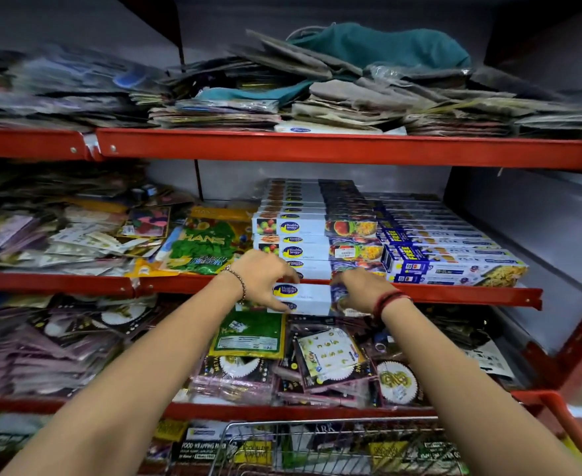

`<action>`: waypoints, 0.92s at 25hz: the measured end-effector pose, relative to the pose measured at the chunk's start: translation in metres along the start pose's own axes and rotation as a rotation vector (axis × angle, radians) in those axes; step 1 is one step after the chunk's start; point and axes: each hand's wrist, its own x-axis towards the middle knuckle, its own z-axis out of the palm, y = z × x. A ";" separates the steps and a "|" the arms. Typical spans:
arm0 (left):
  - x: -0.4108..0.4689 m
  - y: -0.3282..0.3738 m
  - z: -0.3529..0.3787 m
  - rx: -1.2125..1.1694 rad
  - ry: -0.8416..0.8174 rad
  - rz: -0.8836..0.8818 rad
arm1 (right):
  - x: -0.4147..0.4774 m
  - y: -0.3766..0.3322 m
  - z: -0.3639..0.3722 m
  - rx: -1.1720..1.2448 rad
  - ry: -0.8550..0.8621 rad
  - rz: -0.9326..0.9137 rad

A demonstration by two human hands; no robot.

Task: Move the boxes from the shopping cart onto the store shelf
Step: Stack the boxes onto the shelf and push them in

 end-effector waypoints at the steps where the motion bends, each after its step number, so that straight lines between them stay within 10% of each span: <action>1: -0.001 -0.003 -0.004 -0.011 0.018 -0.016 | 0.002 0.000 -0.008 -0.003 0.009 -0.005; 23: 0.116 -0.068 0.047 -0.402 0.193 -0.598 | 0.134 0.030 -0.031 -0.190 0.318 0.016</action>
